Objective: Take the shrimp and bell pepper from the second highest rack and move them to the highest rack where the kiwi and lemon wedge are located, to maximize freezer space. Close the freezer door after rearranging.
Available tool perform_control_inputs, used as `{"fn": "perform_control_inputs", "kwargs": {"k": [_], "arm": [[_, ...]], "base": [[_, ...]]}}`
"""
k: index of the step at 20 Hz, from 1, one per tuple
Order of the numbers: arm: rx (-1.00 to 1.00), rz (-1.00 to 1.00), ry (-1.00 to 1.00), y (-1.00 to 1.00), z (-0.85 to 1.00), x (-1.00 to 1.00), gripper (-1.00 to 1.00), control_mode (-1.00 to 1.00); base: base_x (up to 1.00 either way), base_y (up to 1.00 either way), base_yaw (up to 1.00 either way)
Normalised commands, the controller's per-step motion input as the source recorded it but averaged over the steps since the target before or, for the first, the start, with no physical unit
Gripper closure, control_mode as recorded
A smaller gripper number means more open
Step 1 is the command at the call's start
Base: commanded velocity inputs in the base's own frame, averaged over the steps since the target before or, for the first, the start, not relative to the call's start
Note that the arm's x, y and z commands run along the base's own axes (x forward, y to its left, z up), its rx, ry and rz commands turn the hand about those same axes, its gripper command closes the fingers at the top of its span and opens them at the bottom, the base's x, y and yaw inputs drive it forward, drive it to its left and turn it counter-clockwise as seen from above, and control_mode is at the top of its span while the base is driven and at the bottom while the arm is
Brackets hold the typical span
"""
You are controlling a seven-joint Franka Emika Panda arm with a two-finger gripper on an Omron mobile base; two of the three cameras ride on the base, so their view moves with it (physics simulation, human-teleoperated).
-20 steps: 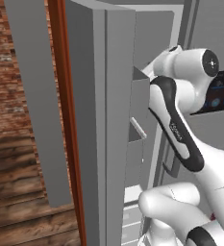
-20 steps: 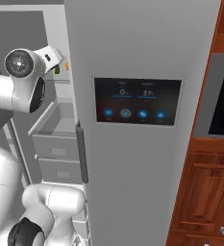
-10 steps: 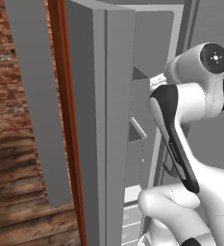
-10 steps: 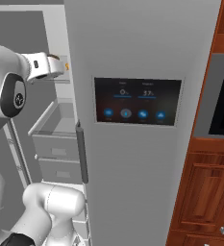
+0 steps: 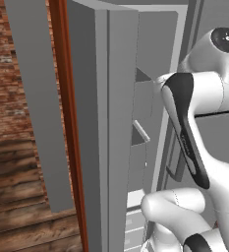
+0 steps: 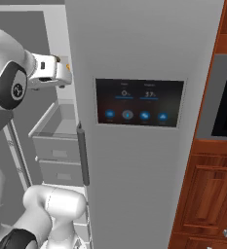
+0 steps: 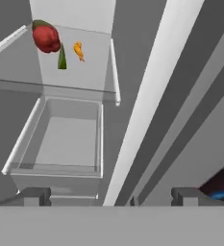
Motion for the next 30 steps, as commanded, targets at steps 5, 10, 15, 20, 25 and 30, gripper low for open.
{"fn": "perform_control_inputs", "kwargs": {"k": [5, 10, 15, 20, 25, 30], "arm": [[0.15, -0.01, 0.06, 0.00, -0.44, -0.08, -1.00, -1.00], [0.00, 0.00, 0.05, 0.01, -0.48, 0.03, -1.00, -1.00], [0.00, 0.00, 0.08, 0.00, -0.23, 0.08, -1.00, 1.00], [0.00, 0.00, 0.00, 0.00, 0.00, 0.00, -1.00, 1.00], [0.00, 0.00, 0.00, 0.00, 0.00, 0.00, -1.00, 1.00], [0.00, 0.00, -0.05, 0.00, 0.03, -0.16, -1.00, -1.00]], "base": [[0.00, 0.00, 0.00], [0.00, 0.00, 0.00], [-0.13, 0.00, 0.00], [-1.00, -0.03, 0.00], [-0.94, -0.04, 0.00], [-0.36, 0.00, 0.00]]}}
